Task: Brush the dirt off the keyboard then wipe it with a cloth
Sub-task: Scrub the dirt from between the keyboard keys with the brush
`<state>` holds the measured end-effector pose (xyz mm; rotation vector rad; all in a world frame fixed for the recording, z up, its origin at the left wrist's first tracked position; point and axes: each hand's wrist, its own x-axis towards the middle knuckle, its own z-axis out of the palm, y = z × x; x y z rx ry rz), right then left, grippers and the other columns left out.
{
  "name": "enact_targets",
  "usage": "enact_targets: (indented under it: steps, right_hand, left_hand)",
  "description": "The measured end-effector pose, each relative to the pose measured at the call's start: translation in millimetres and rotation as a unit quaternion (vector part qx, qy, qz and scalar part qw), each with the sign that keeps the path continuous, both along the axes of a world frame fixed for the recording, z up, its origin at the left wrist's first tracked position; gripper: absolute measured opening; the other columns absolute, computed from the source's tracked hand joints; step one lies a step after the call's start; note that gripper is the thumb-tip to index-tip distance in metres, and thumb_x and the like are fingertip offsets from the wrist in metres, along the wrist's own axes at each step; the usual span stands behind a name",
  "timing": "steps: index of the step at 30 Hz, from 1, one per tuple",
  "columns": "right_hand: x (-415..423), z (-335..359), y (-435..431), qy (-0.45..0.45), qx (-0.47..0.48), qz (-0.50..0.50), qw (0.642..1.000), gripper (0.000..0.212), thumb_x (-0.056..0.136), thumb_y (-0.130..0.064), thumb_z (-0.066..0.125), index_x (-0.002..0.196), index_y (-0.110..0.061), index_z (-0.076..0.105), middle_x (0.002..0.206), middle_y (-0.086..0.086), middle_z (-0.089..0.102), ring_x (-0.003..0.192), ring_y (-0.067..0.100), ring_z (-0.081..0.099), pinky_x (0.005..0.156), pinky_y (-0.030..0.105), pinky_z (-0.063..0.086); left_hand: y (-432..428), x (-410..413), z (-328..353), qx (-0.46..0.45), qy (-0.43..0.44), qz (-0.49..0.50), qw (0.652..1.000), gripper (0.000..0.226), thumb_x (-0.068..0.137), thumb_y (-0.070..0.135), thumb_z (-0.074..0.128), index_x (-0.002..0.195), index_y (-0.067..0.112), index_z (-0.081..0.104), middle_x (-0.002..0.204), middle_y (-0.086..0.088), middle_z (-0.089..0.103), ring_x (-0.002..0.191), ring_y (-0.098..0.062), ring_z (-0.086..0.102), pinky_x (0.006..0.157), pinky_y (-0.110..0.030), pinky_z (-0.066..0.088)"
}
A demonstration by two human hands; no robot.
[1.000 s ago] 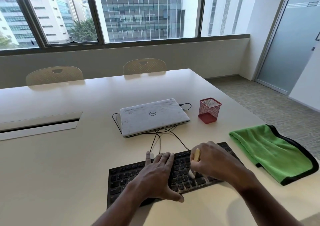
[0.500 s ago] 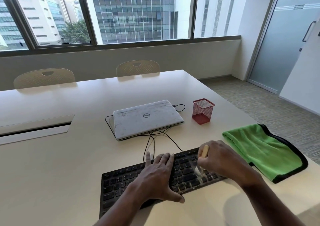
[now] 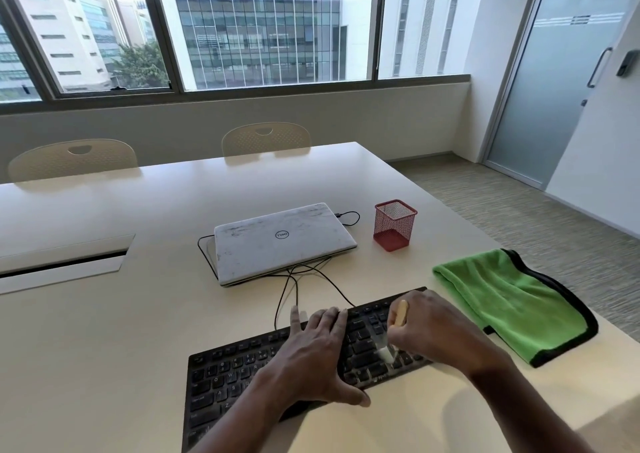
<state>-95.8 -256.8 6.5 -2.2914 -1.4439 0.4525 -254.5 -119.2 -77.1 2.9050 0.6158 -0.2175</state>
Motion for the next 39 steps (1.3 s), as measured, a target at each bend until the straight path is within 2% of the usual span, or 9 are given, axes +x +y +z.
enact_targets:
  steps: [5, 10, 15, 17, 21, 25, 29, 34, 39]
  right_hand:
    - [1.2, -2.6, -0.9, 0.027, 0.047, -0.009, 0.998, 0.015, 0.085, -0.023, 0.067, 0.071, -0.02, 0.072, 0.061, -0.004, 0.07, 0.049, 0.001, 0.059, 0.048, 0.016, 0.044]
    - [2.3, -1.4, -2.5, 0.028, 0.009, 0.019, 0.999, 0.016, 0.079, -0.023, 0.066, 0.067, -0.014, 0.072, 0.064, 0.004, 0.071, 0.045, 0.002, 0.05, 0.047, 0.018, 0.041]
    - [7.3, -0.8, 4.9, 0.028, 0.063, -0.001, 0.998, 0.014, 0.088, -0.028, 0.068, 0.078, -0.022, 0.075, 0.066, -0.004, 0.072, 0.056, 0.006, 0.064, 0.052, 0.02, 0.048]
    - [6.8, -3.7, 6.6, 0.029, 0.047, -0.001, 0.998, 0.015, 0.088, -0.028, 0.067, 0.079, -0.02, 0.076, 0.066, -0.003, 0.072, 0.054, 0.005, 0.061, 0.052, 0.021, 0.047]
    - [7.3, -4.2, 3.0, 0.047, 0.0, 0.008, 0.999, 0.017, 0.078, -0.025, 0.065, 0.066, -0.014, 0.074, 0.062, 0.003, 0.071, 0.045, 0.005, 0.05, 0.047, 0.024, 0.043]
    - [8.4, -2.3, 0.8, 0.052, 0.03, 0.007, 0.998, 0.019, 0.082, -0.022, 0.064, 0.067, -0.014, 0.072, 0.064, 0.004, 0.072, 0.045, 0.004, 0.051, 0.047, 0.023, 0.043]
    - [7.1, -1.3, -4.6, 0.056, -0.014, 0.024, 0.998, 0.021, 0.075, -0.025, 0.062, 0.067, -0.006, 0.07, 0.064, 0.009, 0.07, 0.045, 0.009, 0.052, 0.051, 0.034, 0.051]
    - [4.7, 9.1, 0.7, 0.047, 0.052, -0.013, 0.997, 0.015, 0.081, -0.022, 0.066, 0.069, -0.019, 0.073, 0.06, -0.003, 0.07, 0.045, 0.003, 0.055, 0.044, 0.02, 0.043]
    - [-21.6, 7.4, 7.1, 0.082, 0.038, 0.065, 0.994, 0.01, 0.089, -0.025, 0.069, 0.08, -0.027, 0.074, 0.068, -0.006, 0.071, 0.057, 0.0, 0.062, 0.053, 0.014, 0.047]
  left_hand:
    - [-1.0, 1.5, 1.9, 0.0, 0.007, 0.002, 1.0, 0.137, 0.072, 0.089, 0.058, 0.16, 0.011, -0.012, 0.171, -0.009, -0.003, 0.156, -0.024, -0.004, 0.119, -0.06, -0.02]
    - [-1.7, 2.8, 2.4, -0.006, 0.01, 0.004, 1.0, 0.136, 0.073, 0.088, 0.059, 0.16, 0.011, -0.012, 0.171, -0.009, -0.004, 0.156, -0.024, -0.005, 0.119, -0.06, -0.02]
    - [-2.5, 4.4, 2.4, -0.004, 0.008, 0.006, 1.0, 0.135, 0.073, 0.088, 0.058, 0.161, 0.012, -0.012, 0.171, -0.008, -0.003, 0.156, -0.024, -0.005, 0.118, -0.059, -0.021]
    - [-3.3, 5.0, 2.6, -0.003, 0.01, 0.007, 1.0, 0.135, 0.073, 0.088, 0.058, 0.16, 0.012, -0.013, 0.171, -0.009, -0.004, 0.157, -0.024, -0.005, 0.116, -0.057, -0.022]
    - [-3.9, 4.8, 4.1, 0.0, 0.008, 0.008, 1.0, 0.135, 0.074, 0.087, 0.058, 0.16, 0.011, -0.012, 0.171, -0.009, -0.003, 0.156, -0.024, -0.005, 0.114, -0.056, -0.024]
    - [-3.6, 4.4, 2.1, -0.001, 0.005, 0.009, 1.0, 0.136, 0.074, 0.088, 0.058, 0.16, 0.011, -0.013, 0.171, -0.008, -0.003, 0.156, -0.024, -0.005, 0.112, -0.054, -0.026]
    - [-3.7, 4.8, 1.6, -0.002, 0.007, 0.011, 1.0, 0.136, 0.073, 0.088, 0.059, 0.16, 0.012, -0.013, 0.171, -0.008, -0.003, 0.156, -0.023, -0.005, 0.116, -0.057, -0.023]
    - [1.6, -1.7, 0.5, -0.004, 0.007, 0.015, 1.0, 0.139, 0.069, 0.09, 0.059, 0.161, 0.016, -0.013, 0.171, -0.005, -0.001, 0.156, -0.022, -0.002, 0.117, -0.059, -0.021]
    - [6.8, -20.9, 3.3, -0.015, 0.029, 0.03, 0.999, 0.138, 0.07, 0.087, 0.063, 0.16, 0.018, -0.017, 0.171, -0.005, -0.005, 0.156, -0.023, -0.006, 0.12, -0.064, -0.014]
